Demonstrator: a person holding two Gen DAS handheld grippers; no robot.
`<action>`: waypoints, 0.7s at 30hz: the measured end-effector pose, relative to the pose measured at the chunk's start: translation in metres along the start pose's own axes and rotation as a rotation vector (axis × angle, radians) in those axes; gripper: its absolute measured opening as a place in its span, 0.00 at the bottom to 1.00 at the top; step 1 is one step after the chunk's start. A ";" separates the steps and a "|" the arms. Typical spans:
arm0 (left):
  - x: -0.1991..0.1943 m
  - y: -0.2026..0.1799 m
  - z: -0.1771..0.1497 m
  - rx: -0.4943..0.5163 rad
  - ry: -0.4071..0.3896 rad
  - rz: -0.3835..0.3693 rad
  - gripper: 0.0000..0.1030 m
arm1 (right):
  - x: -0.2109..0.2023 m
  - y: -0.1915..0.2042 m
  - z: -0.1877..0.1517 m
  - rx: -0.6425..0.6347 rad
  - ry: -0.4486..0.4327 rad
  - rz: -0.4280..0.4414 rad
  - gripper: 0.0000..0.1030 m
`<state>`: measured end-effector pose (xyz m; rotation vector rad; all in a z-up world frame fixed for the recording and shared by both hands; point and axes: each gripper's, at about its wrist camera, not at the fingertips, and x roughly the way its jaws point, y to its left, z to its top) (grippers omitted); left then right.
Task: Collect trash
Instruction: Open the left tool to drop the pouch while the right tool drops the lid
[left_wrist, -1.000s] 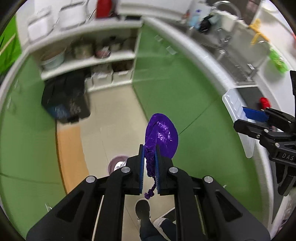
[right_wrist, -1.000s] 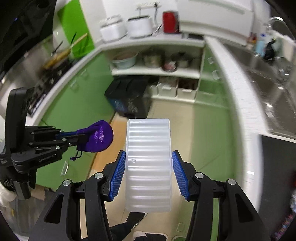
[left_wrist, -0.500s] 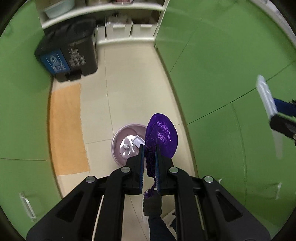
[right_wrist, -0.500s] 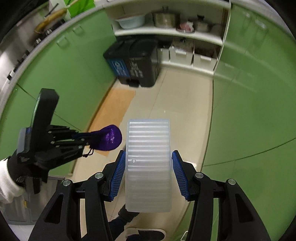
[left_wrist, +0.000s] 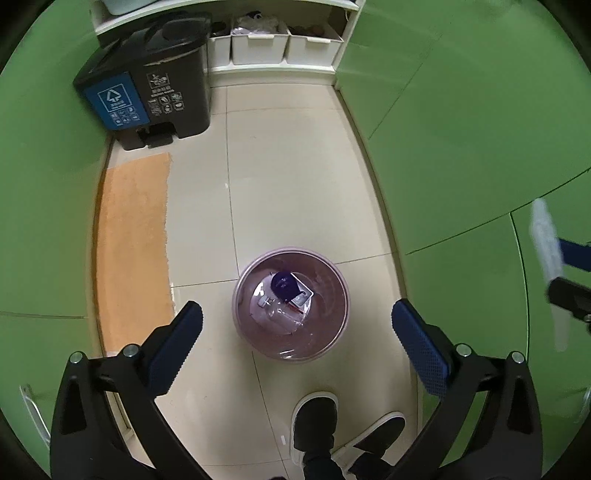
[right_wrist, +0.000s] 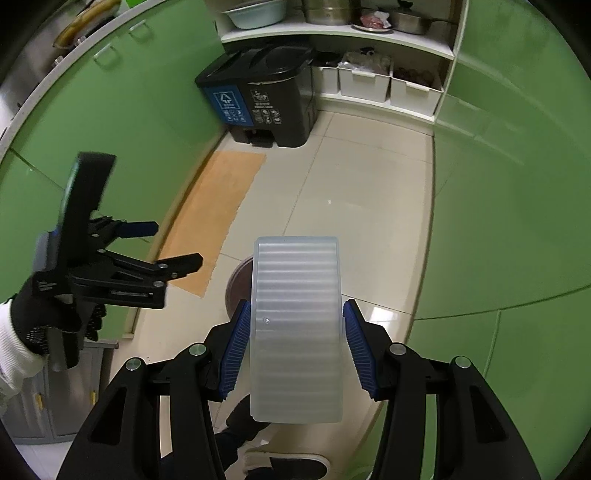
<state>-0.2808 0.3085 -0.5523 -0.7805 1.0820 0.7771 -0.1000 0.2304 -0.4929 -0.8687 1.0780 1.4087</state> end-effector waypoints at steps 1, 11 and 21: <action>-0.004 0.002 0.000 0.001 -0.004 0.001 0.97 | 0.003 0.003 0.003 -0.005 0.002 0.005 0.49; -0.053 0.049 0.002 -0.064 -0.064 0.021 0.97 | 0.057 0.046 0.031 -0.077 0.046 0.069 0.49; -0.054 0.094 -0.026 -0.144 -0.062 0.040 0.97 | 0.144 0.066 0.032 -0.108 0.148 0.084 0.55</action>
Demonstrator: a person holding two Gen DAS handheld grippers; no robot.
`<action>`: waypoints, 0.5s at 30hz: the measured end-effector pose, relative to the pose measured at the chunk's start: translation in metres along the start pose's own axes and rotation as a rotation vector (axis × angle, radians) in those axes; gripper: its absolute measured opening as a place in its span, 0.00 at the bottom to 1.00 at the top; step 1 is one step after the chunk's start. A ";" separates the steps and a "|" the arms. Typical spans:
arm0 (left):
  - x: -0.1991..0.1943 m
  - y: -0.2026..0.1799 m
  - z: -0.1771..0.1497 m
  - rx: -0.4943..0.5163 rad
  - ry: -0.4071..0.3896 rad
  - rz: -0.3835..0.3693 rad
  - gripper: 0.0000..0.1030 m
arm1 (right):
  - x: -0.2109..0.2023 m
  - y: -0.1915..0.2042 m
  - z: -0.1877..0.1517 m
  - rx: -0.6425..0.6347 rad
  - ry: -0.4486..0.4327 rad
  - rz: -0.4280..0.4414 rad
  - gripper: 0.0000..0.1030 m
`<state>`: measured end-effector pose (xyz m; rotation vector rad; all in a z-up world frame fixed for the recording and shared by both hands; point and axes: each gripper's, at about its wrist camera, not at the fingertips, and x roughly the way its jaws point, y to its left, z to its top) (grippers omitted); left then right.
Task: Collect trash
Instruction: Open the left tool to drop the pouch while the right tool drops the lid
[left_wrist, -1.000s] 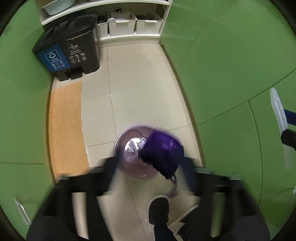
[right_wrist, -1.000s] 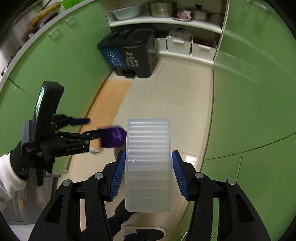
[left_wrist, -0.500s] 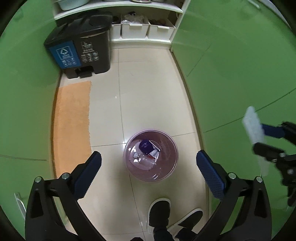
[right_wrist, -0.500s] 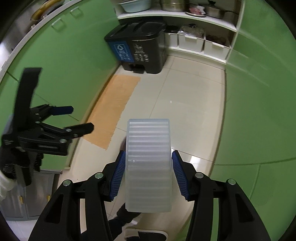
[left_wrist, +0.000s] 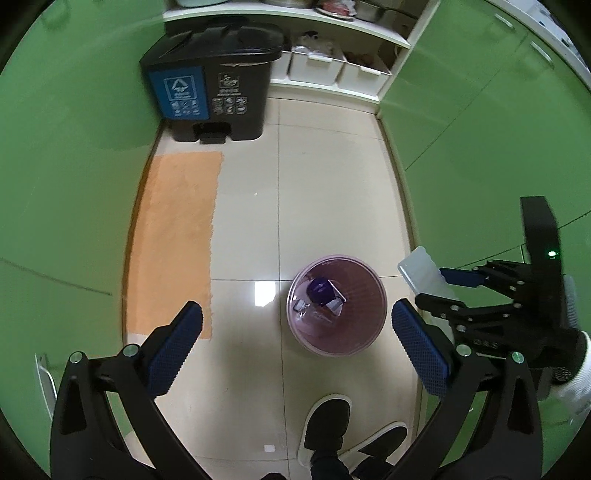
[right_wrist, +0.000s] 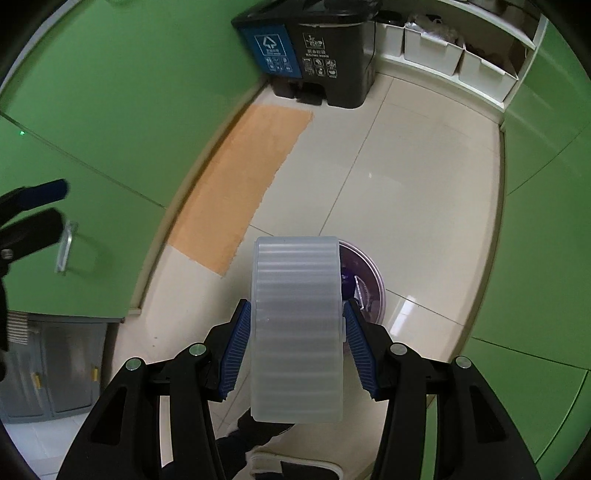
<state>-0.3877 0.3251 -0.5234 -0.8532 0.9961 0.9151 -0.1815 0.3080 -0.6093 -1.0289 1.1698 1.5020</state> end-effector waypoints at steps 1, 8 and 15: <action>0.000 0.003 -0.002 -0.008 0.001 0.001 0.97 | 0.004 0.000 0.000 0.002 0.001 -0.013 0.64; -0.009 -0.002 -0.002 -0.014 0.004 -0.008 0.97 | -0.014 -0.002 -0.005 0.027 -0.009 -0.039 0.94; -0.061 -0.044 0.014 0.033 -0.010 -0.046 0.97 | -0.113 -0.013 -0.016 0.126 -0.090 -0.079 0.94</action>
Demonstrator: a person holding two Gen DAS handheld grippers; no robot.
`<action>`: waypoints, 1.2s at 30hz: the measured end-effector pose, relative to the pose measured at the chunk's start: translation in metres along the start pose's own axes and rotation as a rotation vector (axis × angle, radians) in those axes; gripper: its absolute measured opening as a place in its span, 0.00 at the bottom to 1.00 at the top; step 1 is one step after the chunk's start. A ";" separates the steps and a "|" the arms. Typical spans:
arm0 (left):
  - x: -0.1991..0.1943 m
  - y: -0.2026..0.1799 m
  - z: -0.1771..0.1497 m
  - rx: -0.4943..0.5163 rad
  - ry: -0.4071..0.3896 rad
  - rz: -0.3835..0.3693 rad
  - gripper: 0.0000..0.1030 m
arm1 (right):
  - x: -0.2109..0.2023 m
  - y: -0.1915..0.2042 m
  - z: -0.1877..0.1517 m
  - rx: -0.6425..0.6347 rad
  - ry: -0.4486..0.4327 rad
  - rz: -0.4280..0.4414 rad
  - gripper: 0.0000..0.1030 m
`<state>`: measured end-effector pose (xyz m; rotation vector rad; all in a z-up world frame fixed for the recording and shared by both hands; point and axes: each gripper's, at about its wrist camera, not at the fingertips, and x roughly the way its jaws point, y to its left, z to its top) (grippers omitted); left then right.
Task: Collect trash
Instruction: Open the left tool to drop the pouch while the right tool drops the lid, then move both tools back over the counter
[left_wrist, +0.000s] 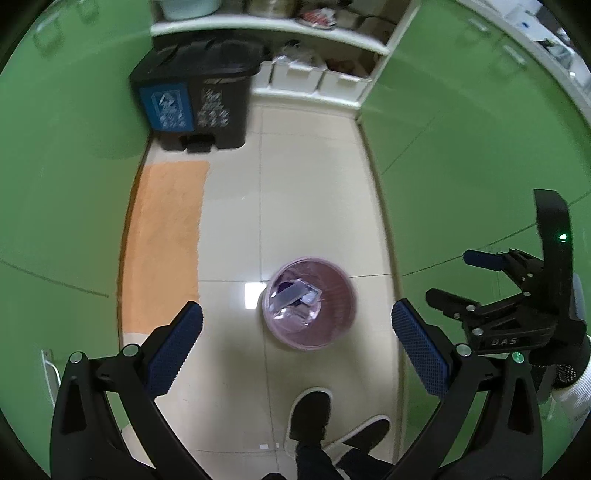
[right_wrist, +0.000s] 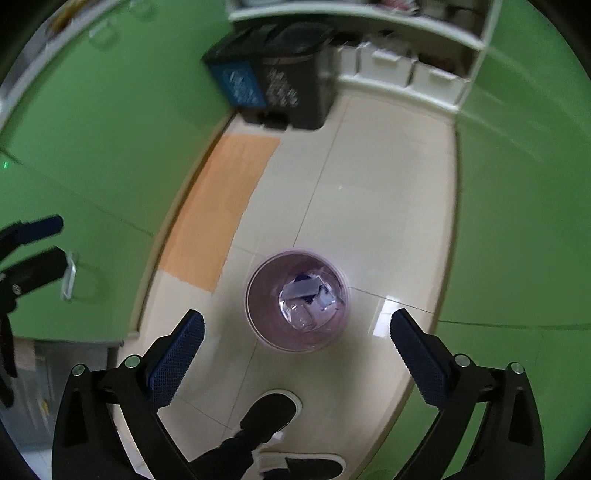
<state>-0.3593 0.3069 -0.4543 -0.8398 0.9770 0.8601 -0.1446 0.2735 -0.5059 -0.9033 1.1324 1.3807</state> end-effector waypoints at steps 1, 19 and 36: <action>-0.014 -0.011 0.005 0.013 -0.007 -0.007 0.97 | -0.022 -0.003 0.000 0.018 -0.020 -0.007 0.94; -0.256 -0.239 0.074 0.354 -0.160 -0.218 0.97 | -0.418 -0.056 -0.076 0.331 -0.435 -0.170 0.94; -0.319 -0.446 0.053 0.698 -0.197 -0.473 0.97 | -0.557 -0.150 -0.278 0.780 -0.596 -0.504 0.94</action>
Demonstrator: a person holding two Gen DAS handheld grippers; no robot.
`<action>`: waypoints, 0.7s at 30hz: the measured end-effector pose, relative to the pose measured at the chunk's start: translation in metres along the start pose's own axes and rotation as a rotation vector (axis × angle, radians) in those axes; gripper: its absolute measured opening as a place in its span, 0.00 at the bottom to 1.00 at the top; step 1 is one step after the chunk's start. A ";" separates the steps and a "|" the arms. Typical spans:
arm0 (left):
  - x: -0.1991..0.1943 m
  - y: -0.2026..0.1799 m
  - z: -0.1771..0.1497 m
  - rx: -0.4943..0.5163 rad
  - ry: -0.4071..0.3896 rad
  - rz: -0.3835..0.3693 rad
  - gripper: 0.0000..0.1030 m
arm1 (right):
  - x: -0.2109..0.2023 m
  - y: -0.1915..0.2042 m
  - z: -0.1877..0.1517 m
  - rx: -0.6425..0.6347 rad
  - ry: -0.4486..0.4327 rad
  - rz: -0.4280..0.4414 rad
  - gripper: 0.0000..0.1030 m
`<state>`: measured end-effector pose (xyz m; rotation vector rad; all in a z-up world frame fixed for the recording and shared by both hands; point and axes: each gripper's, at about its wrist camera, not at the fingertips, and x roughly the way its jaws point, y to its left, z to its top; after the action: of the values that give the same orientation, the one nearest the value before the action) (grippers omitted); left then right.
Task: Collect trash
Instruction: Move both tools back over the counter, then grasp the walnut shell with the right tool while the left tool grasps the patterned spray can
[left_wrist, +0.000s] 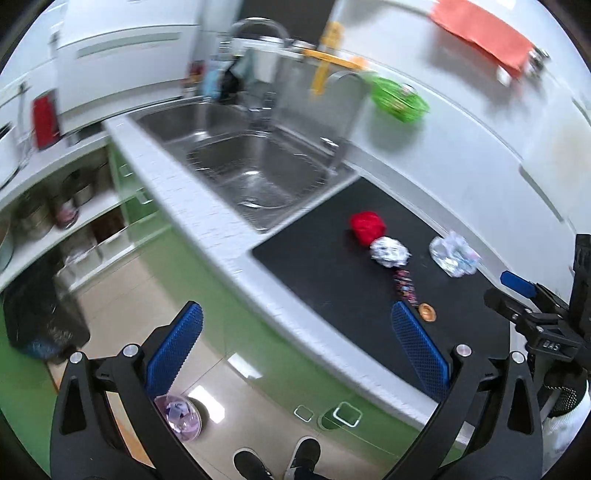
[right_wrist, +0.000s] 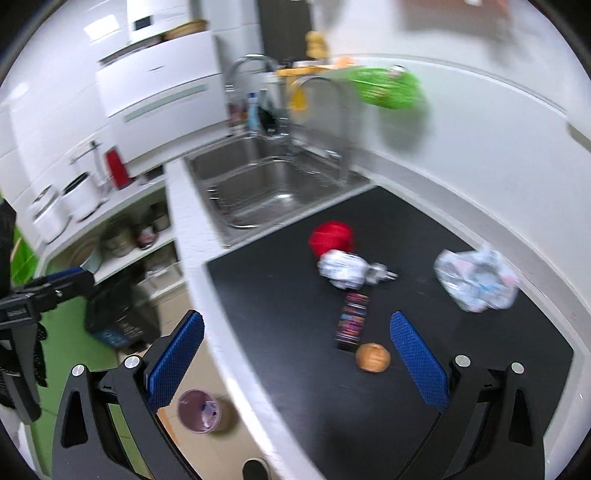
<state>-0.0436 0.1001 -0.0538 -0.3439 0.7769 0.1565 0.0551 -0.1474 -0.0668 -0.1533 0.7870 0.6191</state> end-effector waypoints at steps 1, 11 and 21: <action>0.005 -0.008 0.003 0.017 0.004 -0.002 0.97 | 0.000 -0.005 -0.003 0.006 0.004 -0.010 0.94; 0.066 -0.085 0.022 0.168 0.060 -0.018 0.97 | 0.049 -0.061 -0.044 0.025 0.156 -0.059 0.94; 0.135 -0.116 0.017 0.193 0.167 0.018 0.97 | 0.110 -0.069 -0.058 -0.041 0.276 -0.017 0.94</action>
<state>0.0936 -0.0001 -0.1096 -0.1684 0.9526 0.0695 0.1186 -0.1729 -0.1920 -0.2865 1.0383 0.6053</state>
